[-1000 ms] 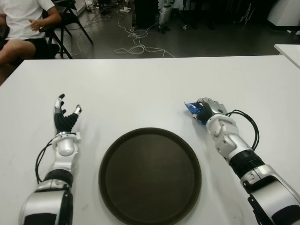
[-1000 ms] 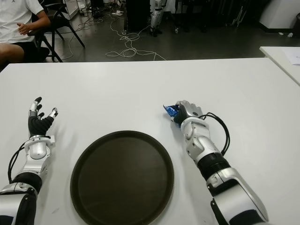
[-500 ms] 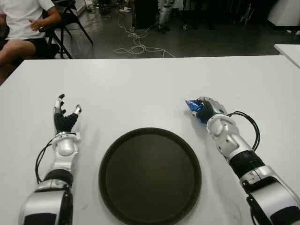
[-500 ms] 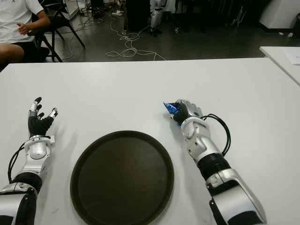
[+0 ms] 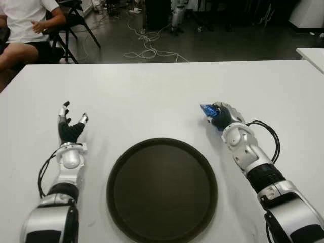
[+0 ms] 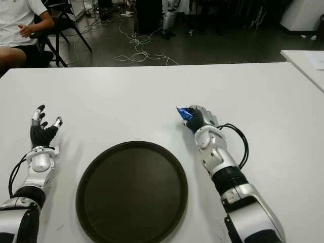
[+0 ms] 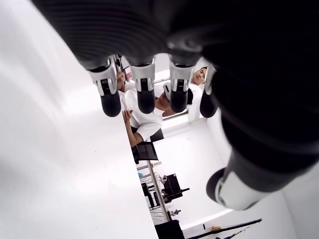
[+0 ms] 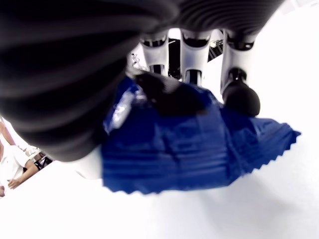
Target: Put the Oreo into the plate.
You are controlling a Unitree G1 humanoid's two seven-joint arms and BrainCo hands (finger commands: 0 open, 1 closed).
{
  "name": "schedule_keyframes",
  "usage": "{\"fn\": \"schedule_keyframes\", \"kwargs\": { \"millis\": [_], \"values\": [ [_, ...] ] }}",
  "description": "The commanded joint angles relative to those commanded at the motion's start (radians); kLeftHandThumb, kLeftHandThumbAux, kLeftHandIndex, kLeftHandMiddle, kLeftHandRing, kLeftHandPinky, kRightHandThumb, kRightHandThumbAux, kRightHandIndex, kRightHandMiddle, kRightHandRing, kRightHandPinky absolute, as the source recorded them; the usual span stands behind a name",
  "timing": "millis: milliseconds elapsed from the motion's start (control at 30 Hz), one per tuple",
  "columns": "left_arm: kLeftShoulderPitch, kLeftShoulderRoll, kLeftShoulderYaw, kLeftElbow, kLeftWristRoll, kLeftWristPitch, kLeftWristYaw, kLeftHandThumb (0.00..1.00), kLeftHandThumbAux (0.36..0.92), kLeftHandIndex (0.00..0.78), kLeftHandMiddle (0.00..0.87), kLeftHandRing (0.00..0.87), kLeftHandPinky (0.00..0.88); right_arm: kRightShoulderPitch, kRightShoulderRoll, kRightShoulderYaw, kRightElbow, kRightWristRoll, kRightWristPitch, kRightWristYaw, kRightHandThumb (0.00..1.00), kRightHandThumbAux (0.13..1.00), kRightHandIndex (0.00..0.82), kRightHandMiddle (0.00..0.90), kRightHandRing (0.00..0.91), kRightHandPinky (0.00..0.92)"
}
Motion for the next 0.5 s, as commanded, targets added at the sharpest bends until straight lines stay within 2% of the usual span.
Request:
{"fn": "schedule_keyframes", "kwargs": {
  "millis": [133, 500],
  "values": [
    [-0.001, -0.002, 0.0, 0.0, 0.0, 0.001, 0.002, 0.0, 0.74, 0.026, 0.039, 0.025, 0.014, 0.006, 0.0, -0.015, 0.0, 0.018, -0.028, -0.015, 0.703, 0.722, 0.44, 0.8, 0.808, 0.802],
    [-0.003, -0.006, -0.002, 0.003, 0.003, 0.004, 0.009, 0.0, 0.737, 0.021, 0.04, 0.028, 0.019, 0.027, 0.015, -0.111, 0.036, 0.129, -0.239, -0.101, 0.7, 0.724, 0.439, 0.808, 0.813, 0.809]
  ]
}}
